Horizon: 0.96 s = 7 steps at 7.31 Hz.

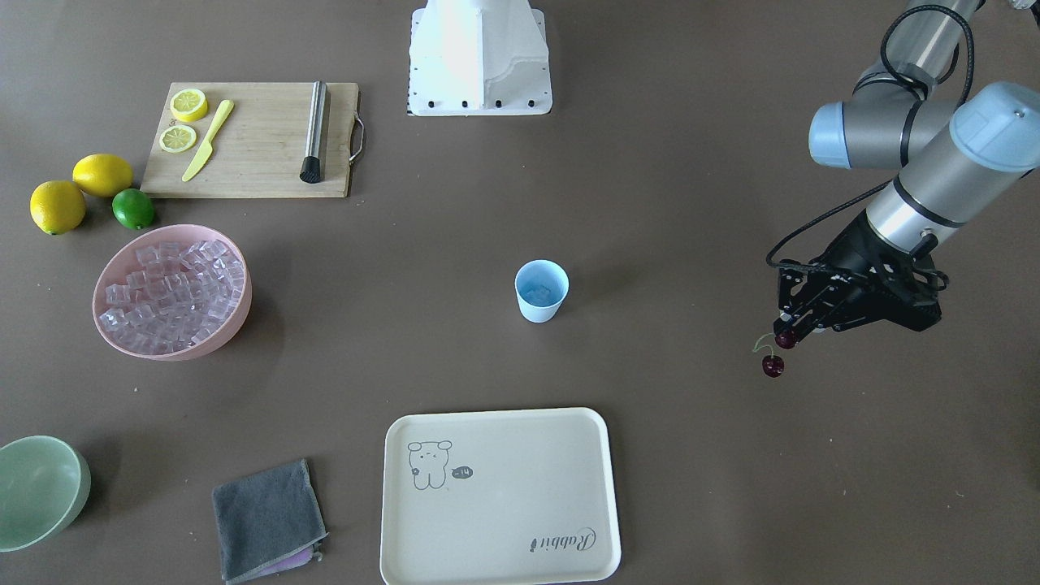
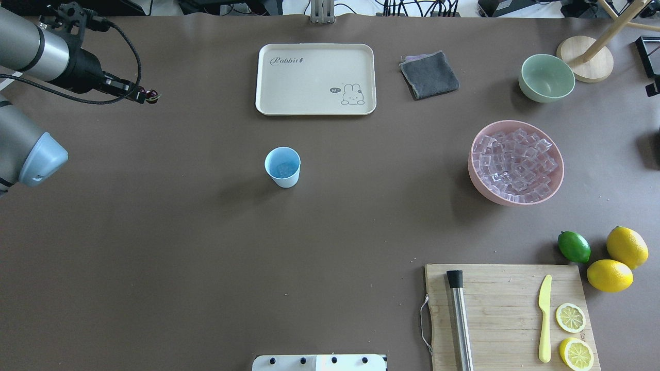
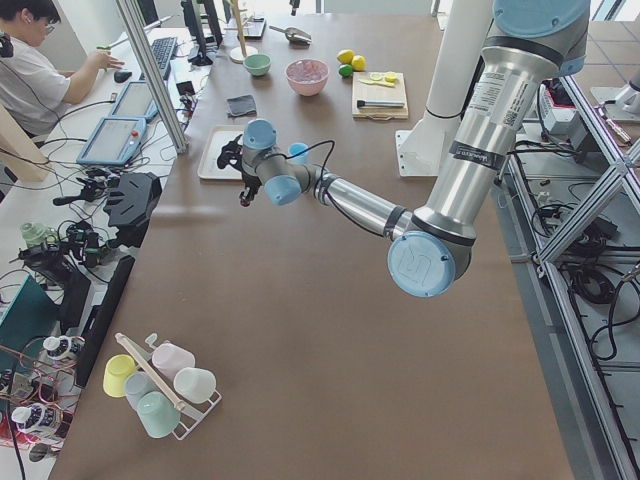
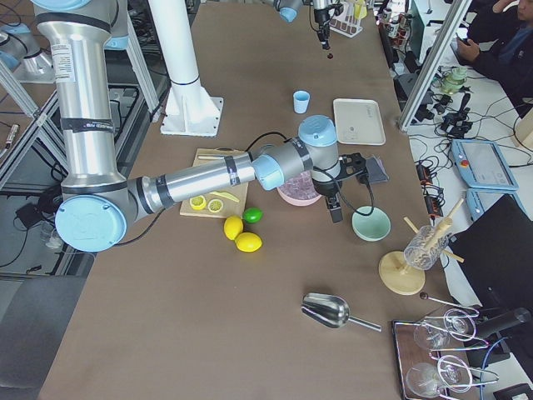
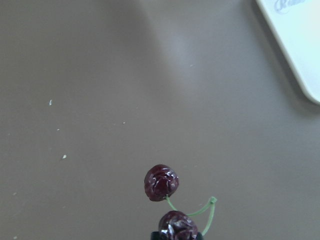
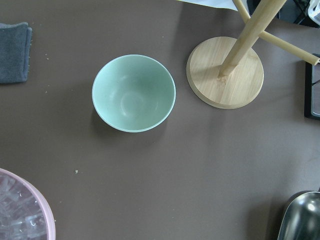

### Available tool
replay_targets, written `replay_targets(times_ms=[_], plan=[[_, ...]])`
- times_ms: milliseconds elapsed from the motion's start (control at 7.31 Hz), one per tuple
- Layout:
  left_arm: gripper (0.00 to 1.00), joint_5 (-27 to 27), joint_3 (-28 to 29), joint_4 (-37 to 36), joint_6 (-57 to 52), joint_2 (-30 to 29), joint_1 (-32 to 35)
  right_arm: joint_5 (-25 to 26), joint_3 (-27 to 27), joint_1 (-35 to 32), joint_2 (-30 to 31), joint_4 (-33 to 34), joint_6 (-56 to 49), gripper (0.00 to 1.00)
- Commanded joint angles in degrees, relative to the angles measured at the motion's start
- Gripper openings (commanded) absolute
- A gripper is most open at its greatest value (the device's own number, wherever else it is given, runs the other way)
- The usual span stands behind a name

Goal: Put ice and cherries in cup
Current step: 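Lift the cherries and carry them to the blue cup with the left gripper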

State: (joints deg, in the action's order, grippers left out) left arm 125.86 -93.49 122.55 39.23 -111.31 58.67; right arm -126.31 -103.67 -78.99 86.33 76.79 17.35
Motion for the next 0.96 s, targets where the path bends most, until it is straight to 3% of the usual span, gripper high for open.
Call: replay_targets(times_ms=[0, 410, 821], plan=[[0.00, -0.35, -4.23, 0.24, 7.25, -4.24, -3.71, -0.17, 0.31, -0.02, -0.28, 0.02, -0.04, 1.00], [0.00, -0.79, -4.16, 0.50, 6.91, -7.95, -10.31, -0.26, 0.22, -0.02, 0.25, 0.02, 0.05, 1.00], [0.00, -8.69, -3.54, 0.41, 6.38, -9.63, -18.39, -0.26, -0.04, -0.02, 0.51, 0.02, 0.05, 1.00]])
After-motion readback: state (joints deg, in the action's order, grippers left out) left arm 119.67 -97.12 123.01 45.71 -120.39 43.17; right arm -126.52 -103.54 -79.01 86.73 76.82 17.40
